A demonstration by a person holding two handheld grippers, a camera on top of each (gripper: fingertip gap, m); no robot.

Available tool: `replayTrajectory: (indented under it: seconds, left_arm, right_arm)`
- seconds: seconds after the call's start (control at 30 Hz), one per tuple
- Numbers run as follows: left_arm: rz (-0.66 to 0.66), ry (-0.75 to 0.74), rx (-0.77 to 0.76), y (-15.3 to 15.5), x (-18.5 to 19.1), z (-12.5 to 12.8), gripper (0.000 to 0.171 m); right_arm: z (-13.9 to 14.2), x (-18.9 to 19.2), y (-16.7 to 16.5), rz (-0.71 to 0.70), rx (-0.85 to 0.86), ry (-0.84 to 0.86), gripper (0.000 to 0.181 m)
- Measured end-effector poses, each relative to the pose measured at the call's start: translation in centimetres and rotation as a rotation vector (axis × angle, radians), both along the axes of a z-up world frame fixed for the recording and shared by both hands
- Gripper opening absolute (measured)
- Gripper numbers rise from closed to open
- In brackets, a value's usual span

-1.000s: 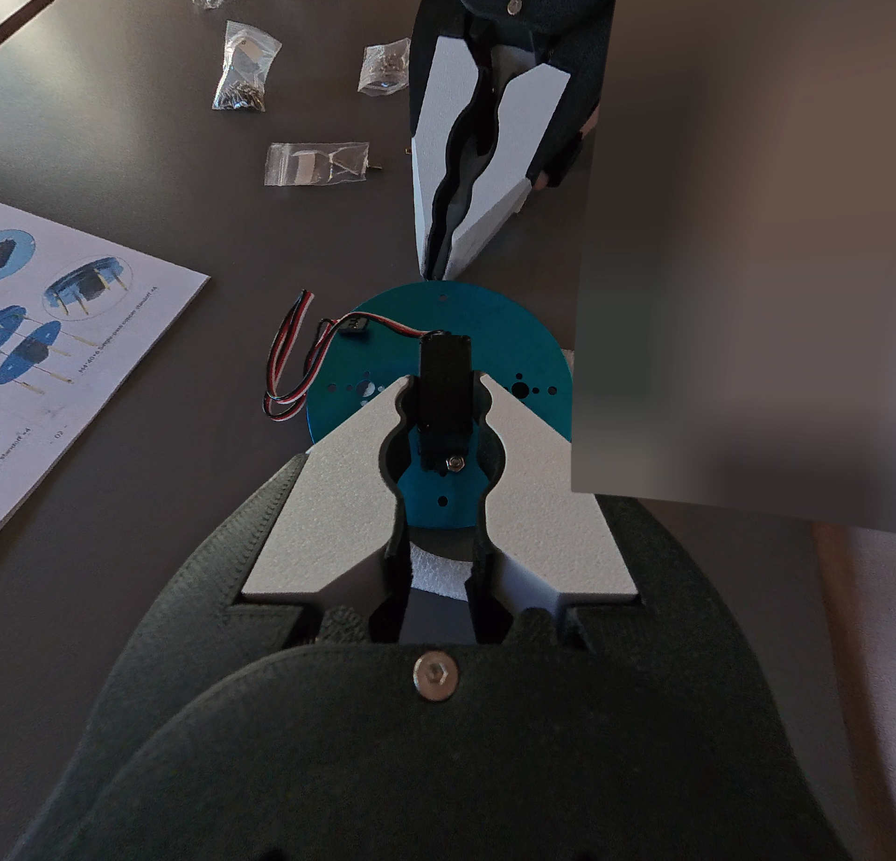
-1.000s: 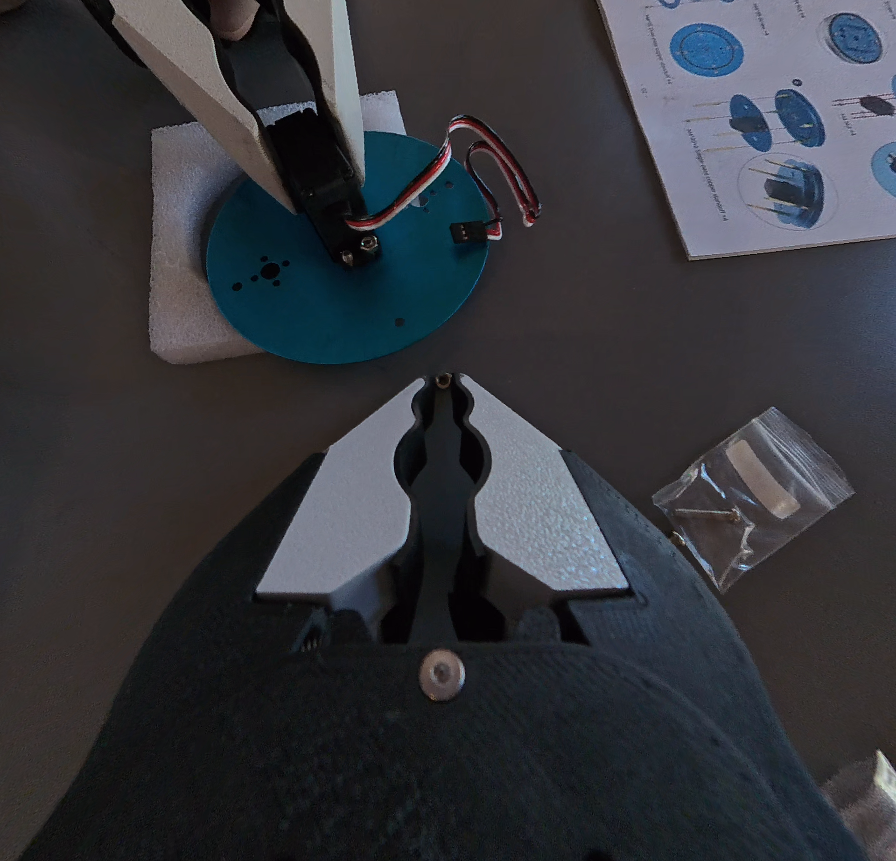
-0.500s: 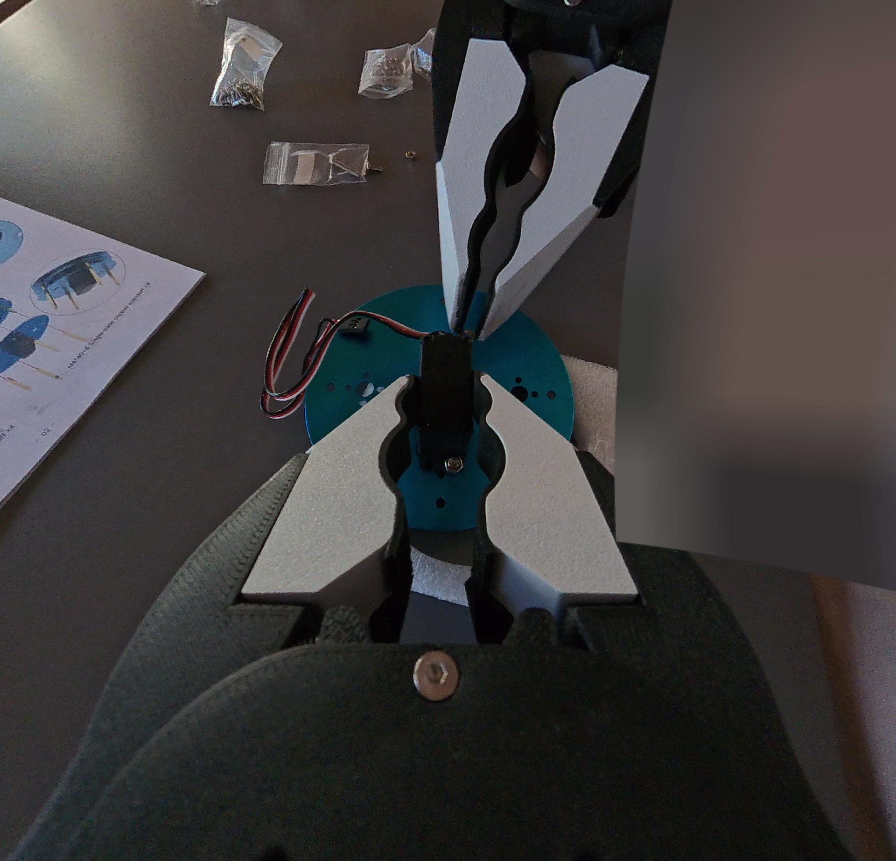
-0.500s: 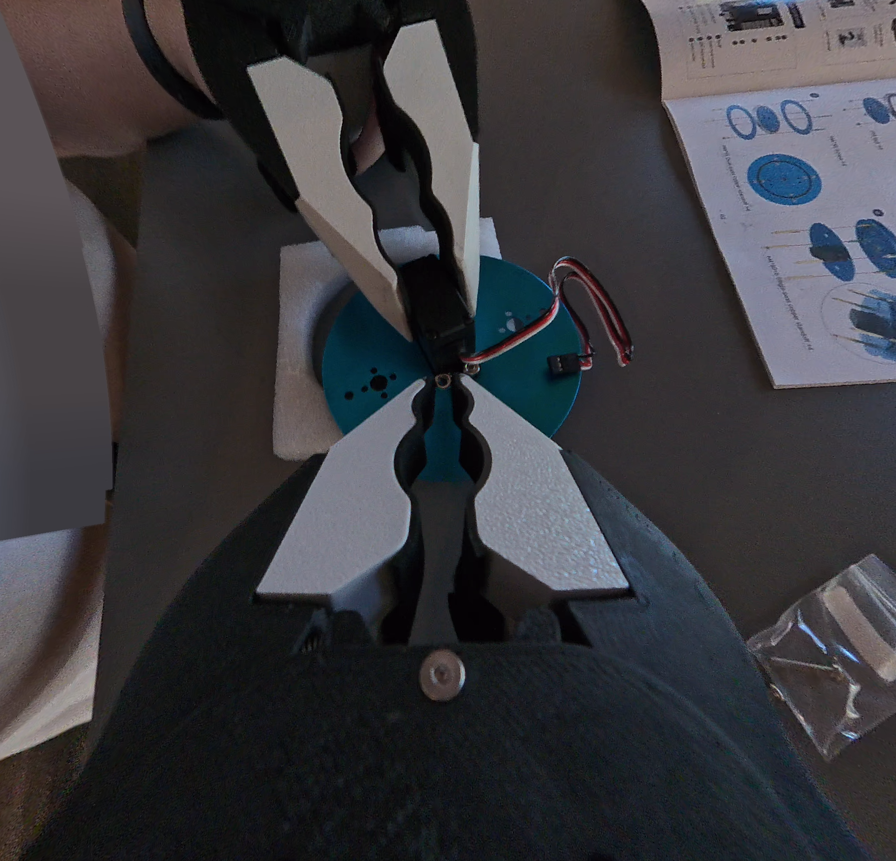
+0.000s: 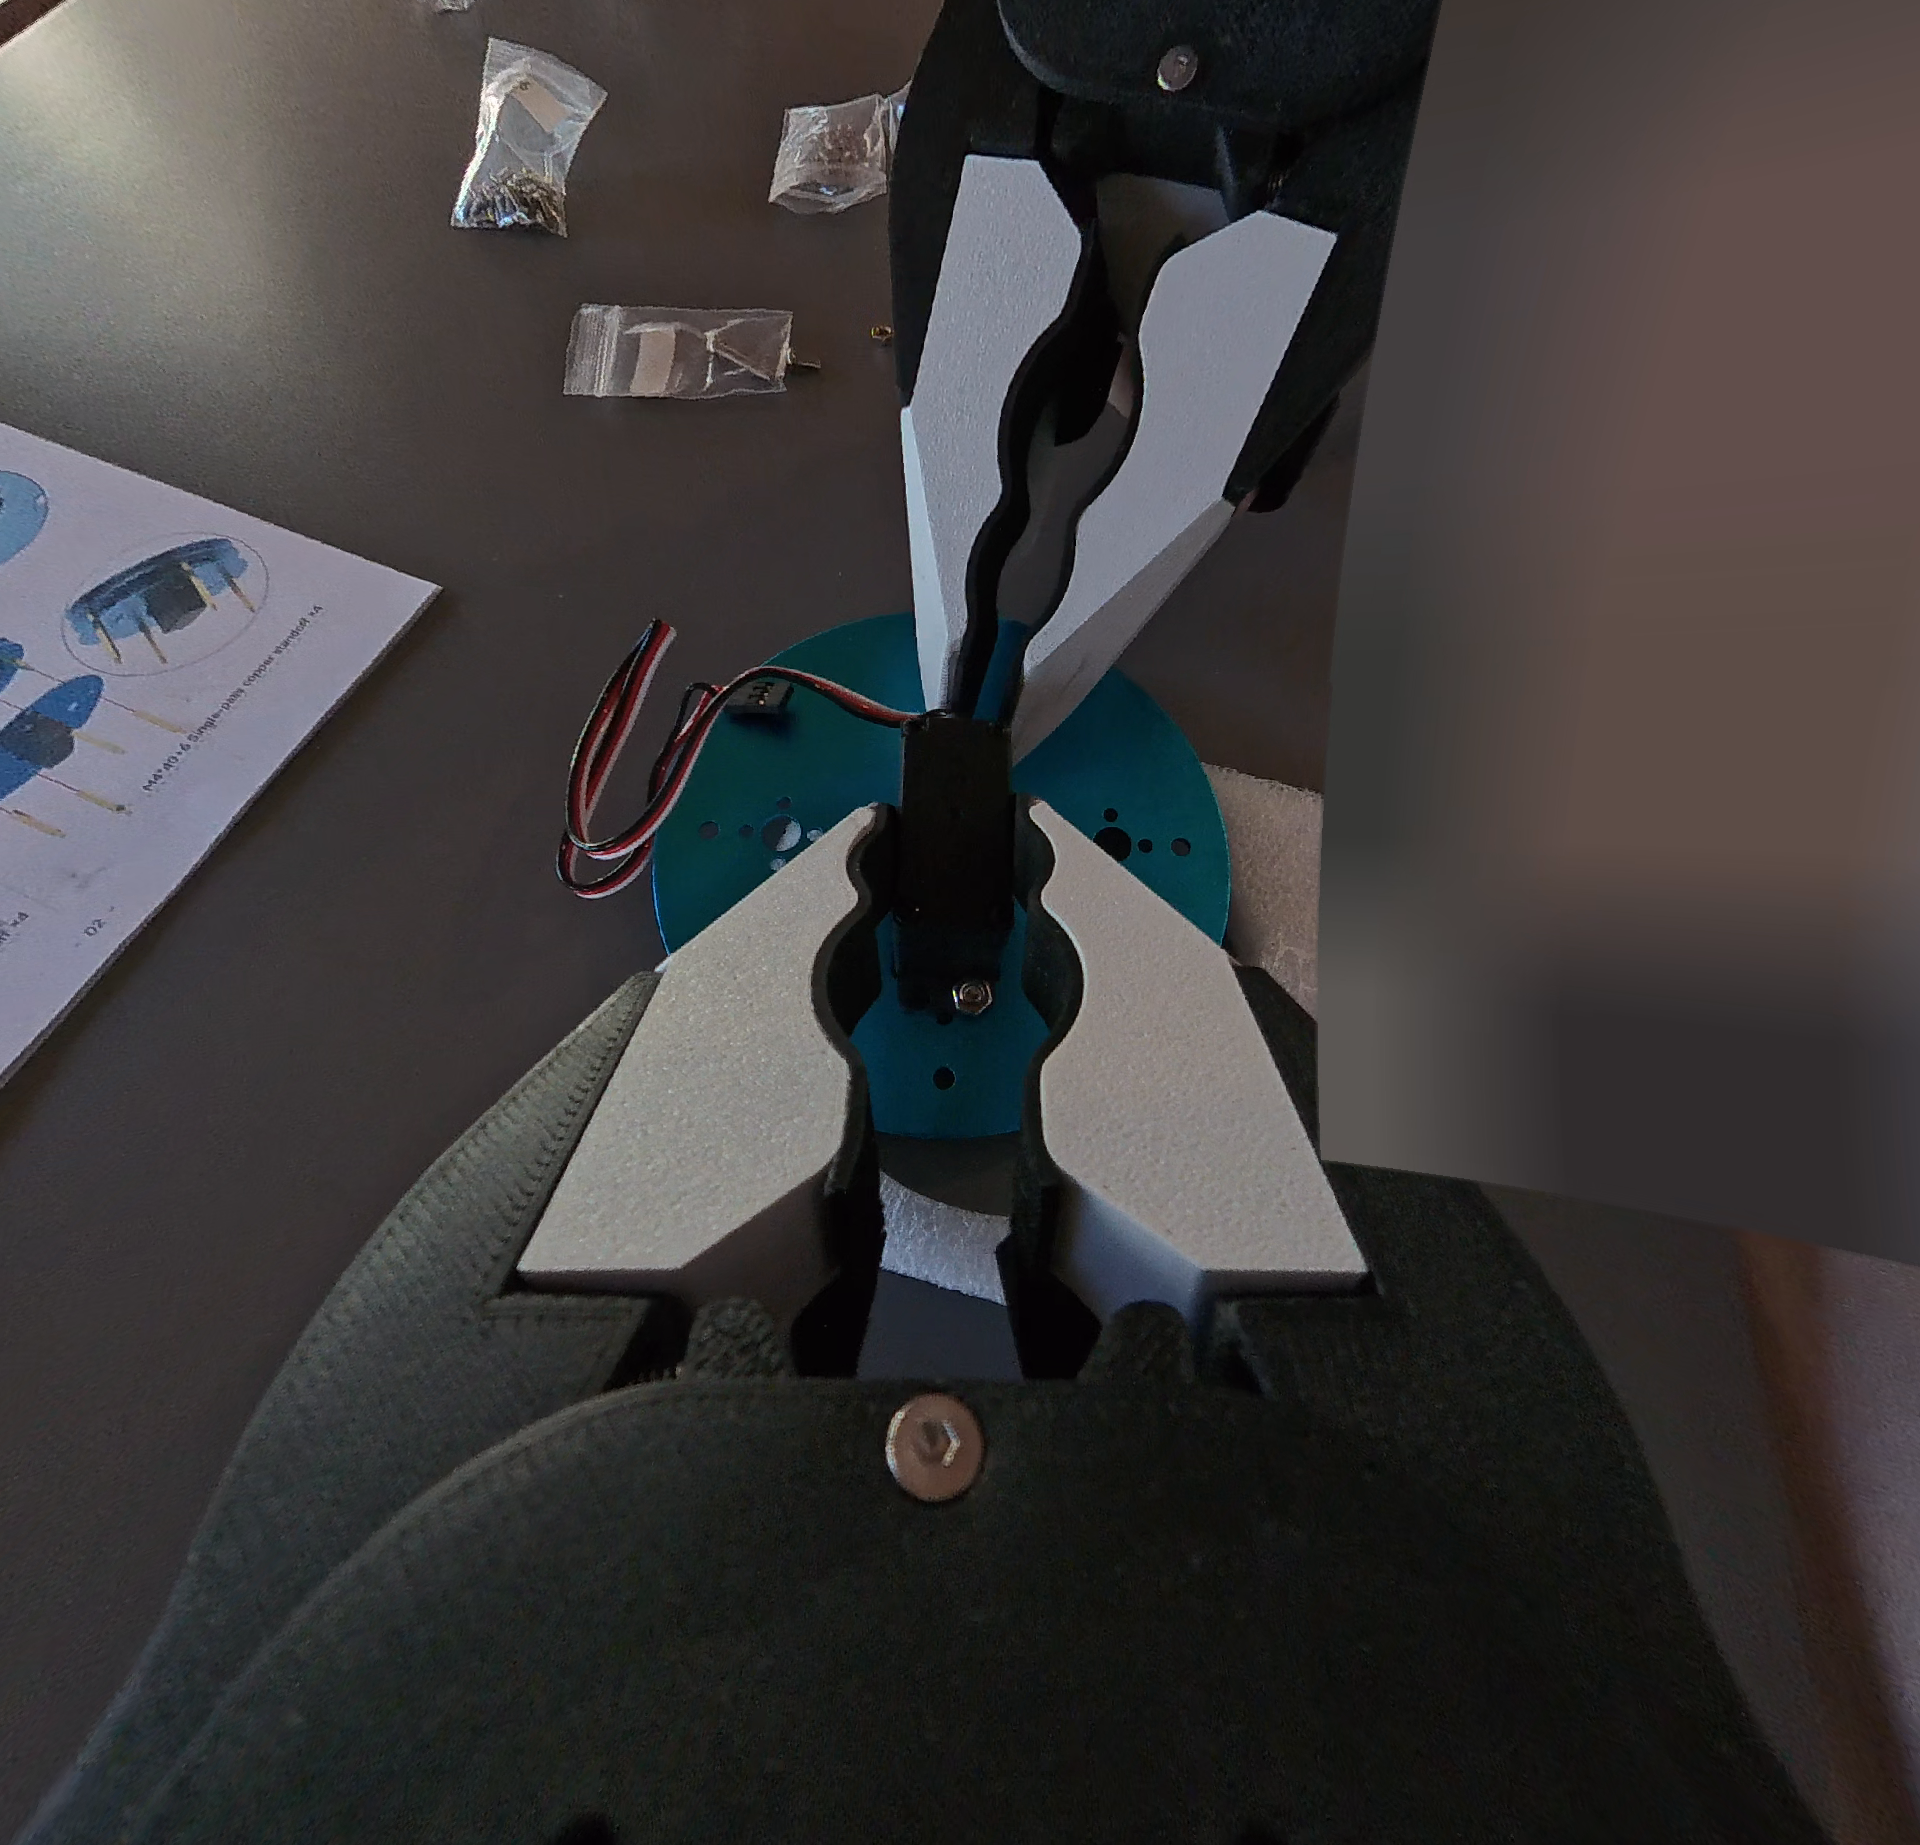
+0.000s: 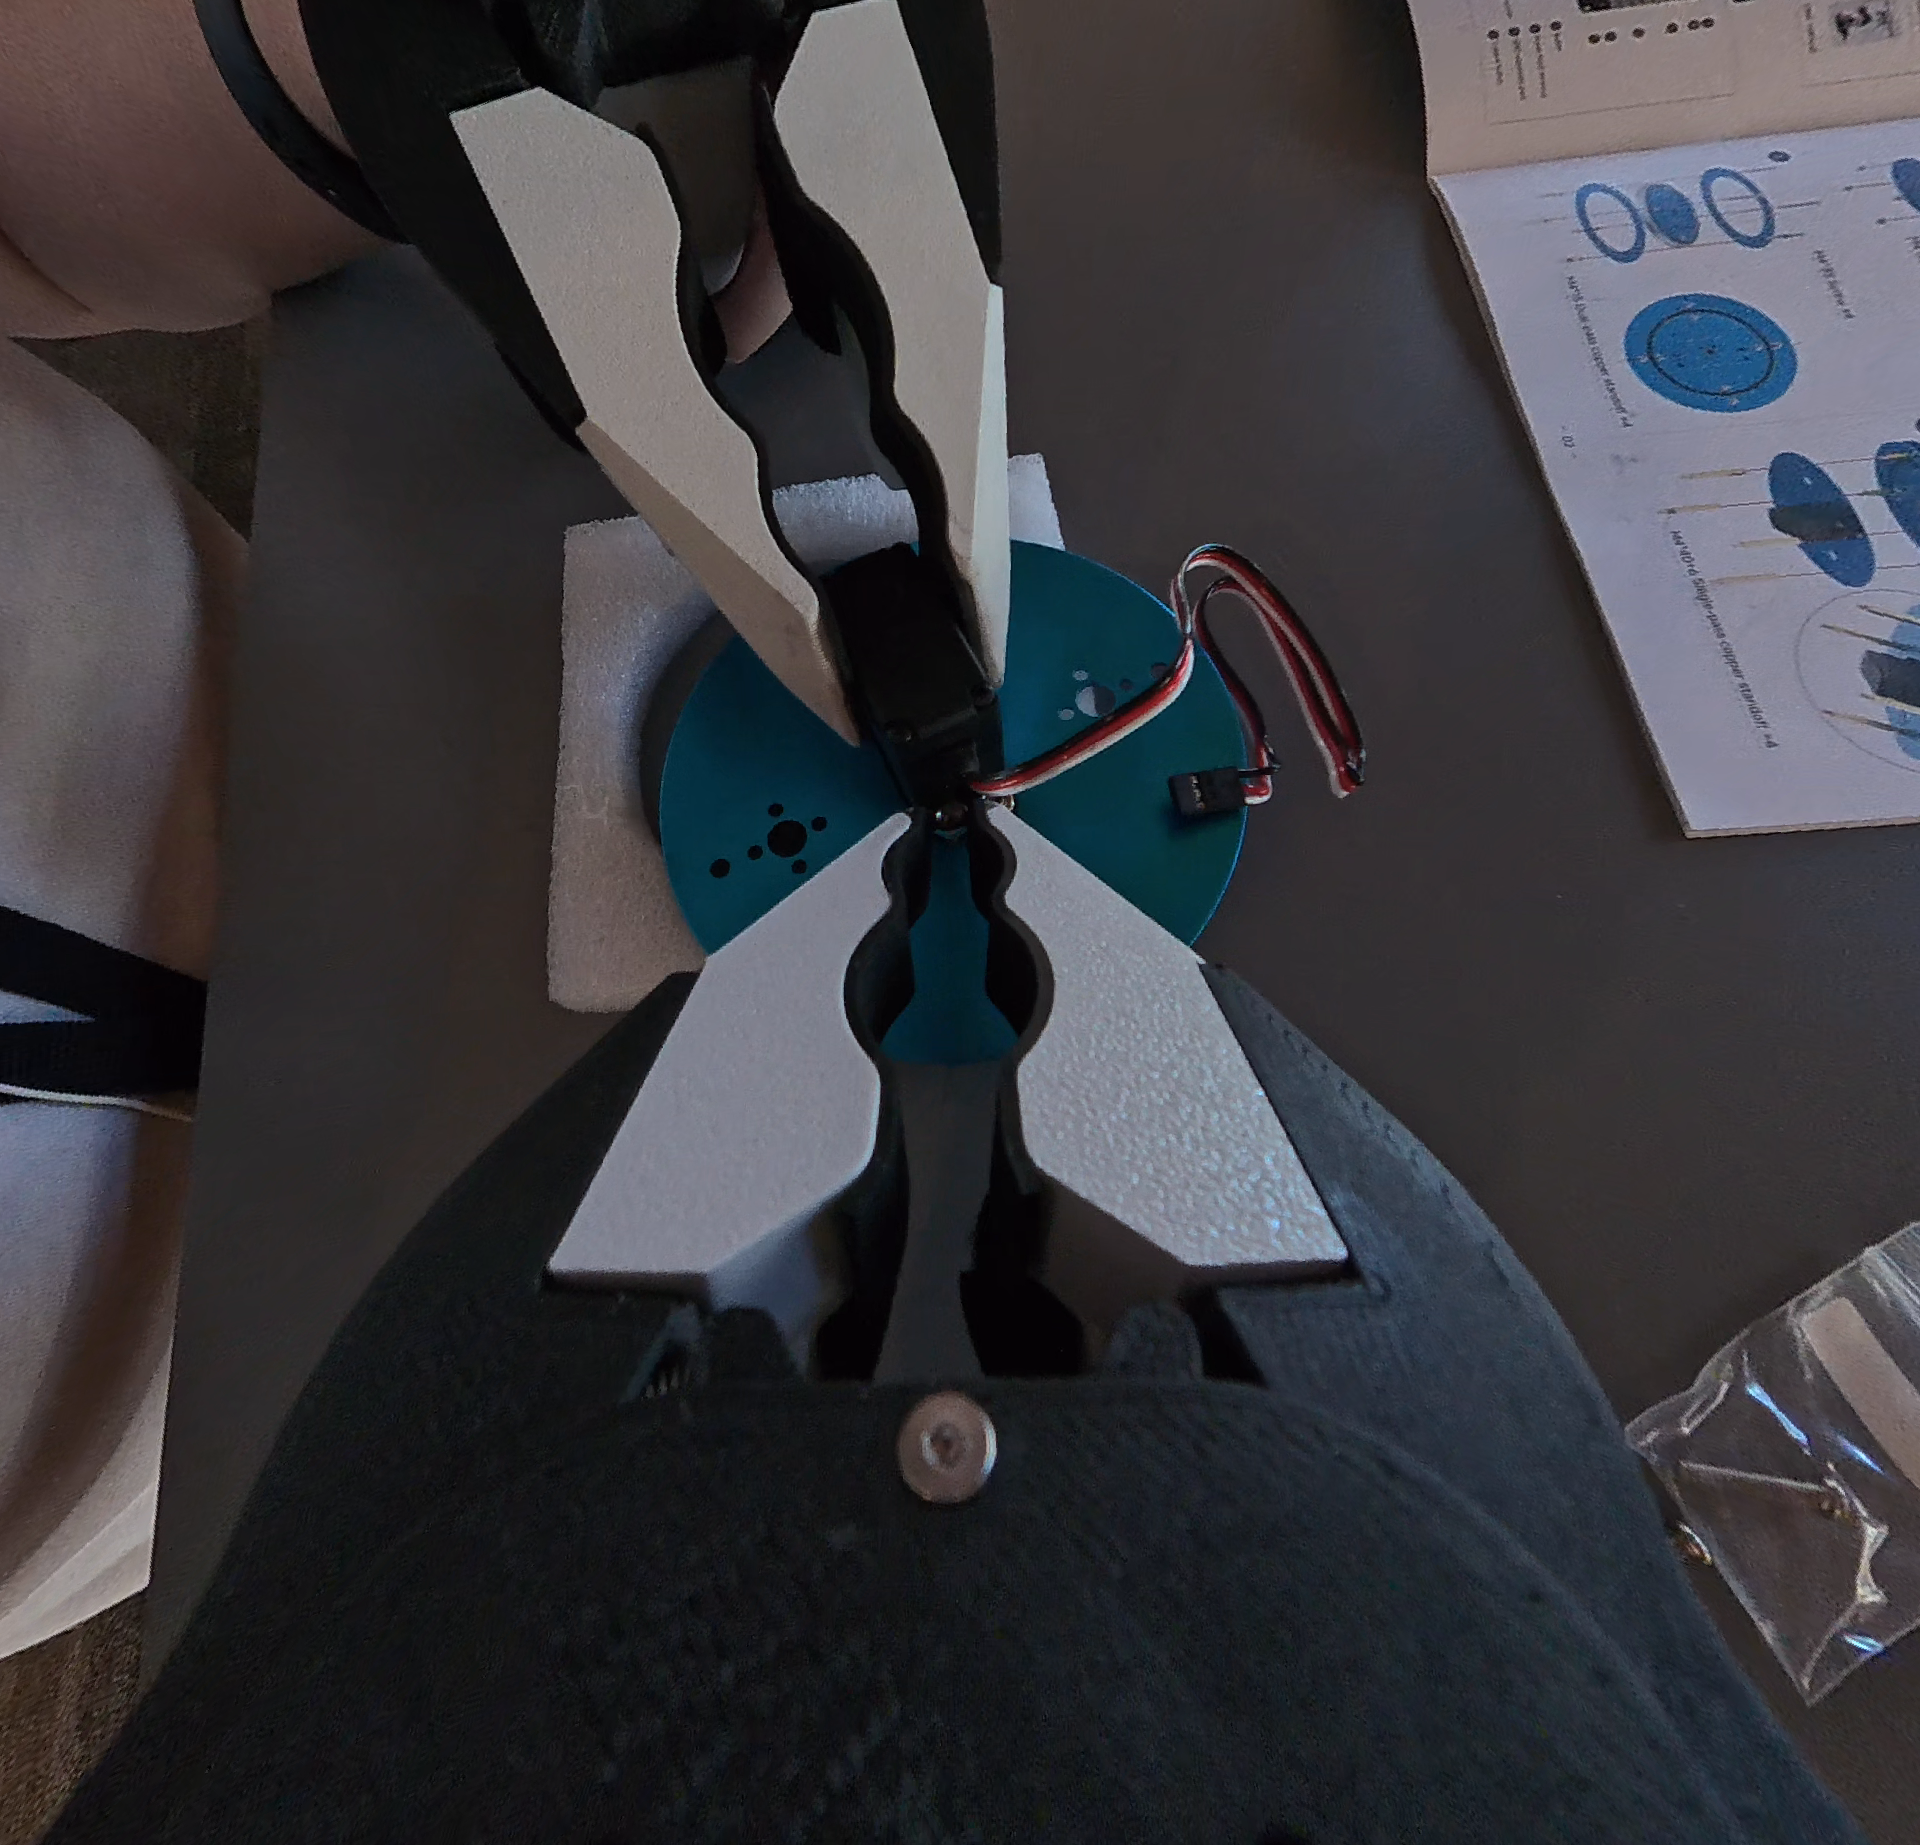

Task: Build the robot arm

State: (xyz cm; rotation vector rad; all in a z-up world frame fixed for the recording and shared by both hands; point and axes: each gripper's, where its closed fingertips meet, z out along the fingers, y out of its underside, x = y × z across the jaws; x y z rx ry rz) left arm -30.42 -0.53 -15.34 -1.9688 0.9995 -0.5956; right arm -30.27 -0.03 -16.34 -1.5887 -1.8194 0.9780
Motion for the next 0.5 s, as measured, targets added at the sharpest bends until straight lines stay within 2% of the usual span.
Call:
replayTrajectory:
  seconds: [0.5]
  left_arm:
    - [0.000, -0.008, -0.004, 0.06, 0.05, -0.01, 0.023]
  right_arm:
    - [0.32, 0.47, 0.40, 0.006, -0.037, 0.042, 0.010]
